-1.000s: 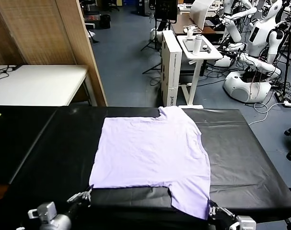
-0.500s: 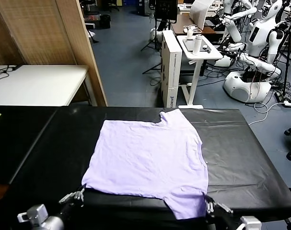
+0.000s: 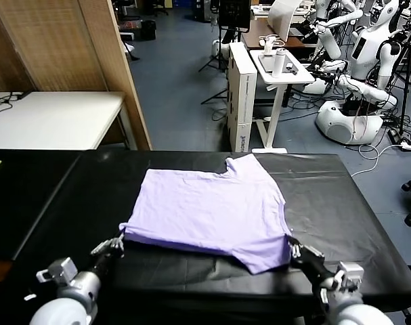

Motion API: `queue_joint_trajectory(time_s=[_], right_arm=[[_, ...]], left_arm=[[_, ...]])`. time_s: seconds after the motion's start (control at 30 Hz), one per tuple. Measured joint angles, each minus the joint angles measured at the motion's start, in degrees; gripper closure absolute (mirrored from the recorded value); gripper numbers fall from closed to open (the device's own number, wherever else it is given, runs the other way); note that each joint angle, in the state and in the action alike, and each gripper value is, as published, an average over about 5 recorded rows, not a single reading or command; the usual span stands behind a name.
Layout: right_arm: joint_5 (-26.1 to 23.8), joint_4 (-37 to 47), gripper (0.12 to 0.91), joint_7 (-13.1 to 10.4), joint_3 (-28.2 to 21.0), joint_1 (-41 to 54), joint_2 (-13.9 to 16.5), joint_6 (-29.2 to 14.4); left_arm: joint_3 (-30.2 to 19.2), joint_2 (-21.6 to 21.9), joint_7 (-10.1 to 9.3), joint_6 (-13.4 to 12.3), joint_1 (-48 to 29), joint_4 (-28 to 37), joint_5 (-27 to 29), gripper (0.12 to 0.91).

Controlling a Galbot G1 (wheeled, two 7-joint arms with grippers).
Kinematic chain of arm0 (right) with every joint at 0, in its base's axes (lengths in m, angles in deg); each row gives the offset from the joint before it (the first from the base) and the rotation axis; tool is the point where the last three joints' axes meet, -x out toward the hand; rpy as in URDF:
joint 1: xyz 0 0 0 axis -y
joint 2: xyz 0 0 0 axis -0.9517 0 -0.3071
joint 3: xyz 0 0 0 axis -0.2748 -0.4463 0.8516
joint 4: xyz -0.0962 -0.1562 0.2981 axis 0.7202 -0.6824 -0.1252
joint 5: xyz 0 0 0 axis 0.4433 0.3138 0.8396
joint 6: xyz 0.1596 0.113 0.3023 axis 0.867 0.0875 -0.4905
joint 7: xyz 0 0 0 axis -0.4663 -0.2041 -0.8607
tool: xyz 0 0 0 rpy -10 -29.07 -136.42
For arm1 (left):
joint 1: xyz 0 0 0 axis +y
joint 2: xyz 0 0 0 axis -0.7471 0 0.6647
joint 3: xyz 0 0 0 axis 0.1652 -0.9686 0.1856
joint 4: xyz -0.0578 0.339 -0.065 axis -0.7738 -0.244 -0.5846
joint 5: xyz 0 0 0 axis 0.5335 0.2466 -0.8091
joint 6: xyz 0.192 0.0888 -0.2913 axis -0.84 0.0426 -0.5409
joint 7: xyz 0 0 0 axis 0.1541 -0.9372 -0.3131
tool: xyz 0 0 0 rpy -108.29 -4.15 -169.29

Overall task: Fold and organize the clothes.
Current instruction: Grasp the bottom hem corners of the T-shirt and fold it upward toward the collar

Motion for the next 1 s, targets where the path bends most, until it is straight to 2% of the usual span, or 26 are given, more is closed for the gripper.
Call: queue_joint_trajectory(time_s=[0.37,0.77,0.83,0.9,1.0], right_arm=[[-1.29,7.41,0.887,-0.08,-5.25,9.28,-0.23,0.12],[-2.52,10.6,0.88,0.13,-6.41,11.8,-1.44,0.15],[-2.51,10.66,0.822,0.21,-6.41,11.85,-1.55,0.23],[-2.52,10.51,0.711,0.57,-6.3,11.76,-1.6,0.29],[-2.86,9.76,0.505,1.71,-5.82,11.24,-1.37,0.3]], left_arm=[[-2.17,2.04,0.31,0.08,-5.1,5.04,1.06,0.882],[-3.15,4.75,1.0,-0.01,-8.29,9.22,2.29,0.882],[-3.16,4.87,1.08,-0.02,-8.5,9.67,2.3,0.873],[-3.19,4.95,1.21,-0.02,-8.67,10.02,2.32,0.836],[-3.27,5.02,1.58,-0.05,-8.98,10.47,2.46,0.685]])
